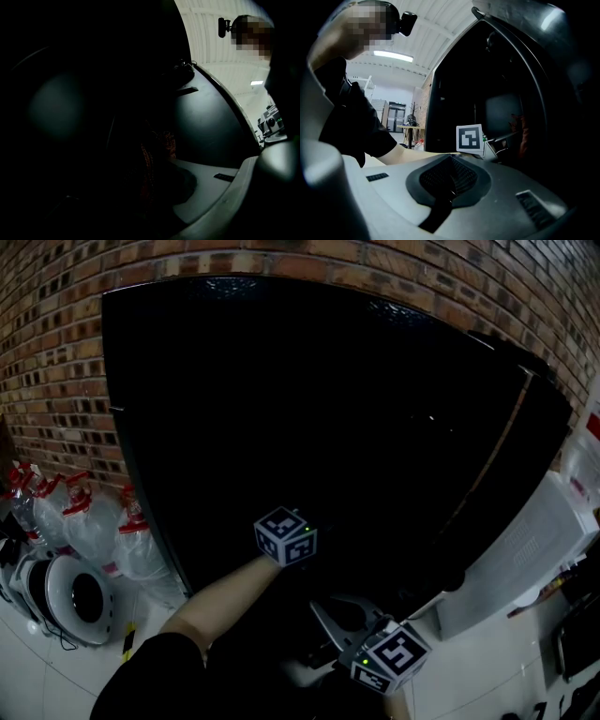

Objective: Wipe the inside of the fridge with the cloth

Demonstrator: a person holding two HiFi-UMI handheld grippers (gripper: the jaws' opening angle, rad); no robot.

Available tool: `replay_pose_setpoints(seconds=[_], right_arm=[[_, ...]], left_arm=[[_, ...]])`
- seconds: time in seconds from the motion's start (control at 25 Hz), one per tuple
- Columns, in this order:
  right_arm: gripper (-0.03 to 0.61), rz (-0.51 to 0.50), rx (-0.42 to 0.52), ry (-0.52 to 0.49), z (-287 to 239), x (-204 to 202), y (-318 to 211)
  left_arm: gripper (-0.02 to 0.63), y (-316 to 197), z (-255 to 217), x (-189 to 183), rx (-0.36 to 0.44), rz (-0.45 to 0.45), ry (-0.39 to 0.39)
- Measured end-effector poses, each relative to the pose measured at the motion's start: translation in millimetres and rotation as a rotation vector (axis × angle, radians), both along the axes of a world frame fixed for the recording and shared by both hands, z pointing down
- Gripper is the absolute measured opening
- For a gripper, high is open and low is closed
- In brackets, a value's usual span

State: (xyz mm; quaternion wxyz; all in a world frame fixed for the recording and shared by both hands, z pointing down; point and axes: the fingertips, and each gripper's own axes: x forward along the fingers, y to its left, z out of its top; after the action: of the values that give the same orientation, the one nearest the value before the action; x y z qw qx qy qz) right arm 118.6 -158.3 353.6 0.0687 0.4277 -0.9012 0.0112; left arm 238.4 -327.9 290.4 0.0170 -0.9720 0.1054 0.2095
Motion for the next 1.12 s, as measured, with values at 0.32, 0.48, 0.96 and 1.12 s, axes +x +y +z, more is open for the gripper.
replay_pose_setpoints(seconds=[0.32, 0.48, 0.96, 1.12], right_arm=[[0.003, -0.007, -0.005, 0.002, -3, -4, -11], [0.003, 0.001, -0.010, -0.006, -3, -4, -15], [0.003, 0.027, -0.011, 0.015, -1, -1, -19], [0.003, 0.037, -0.022, 0.024, 0, 1, -21]], left_arm=[[0.048, -34, -3, 7, 0.003, -0.103, -0.004], [0.048, -53, -5, 10, -0.004, -0.165, -0.028], [0.048, -91, -9, 20, 0.020, -0.263, -0.043], [0.048, -103, -8, 21, 0.010, -0.302, -0.053]])
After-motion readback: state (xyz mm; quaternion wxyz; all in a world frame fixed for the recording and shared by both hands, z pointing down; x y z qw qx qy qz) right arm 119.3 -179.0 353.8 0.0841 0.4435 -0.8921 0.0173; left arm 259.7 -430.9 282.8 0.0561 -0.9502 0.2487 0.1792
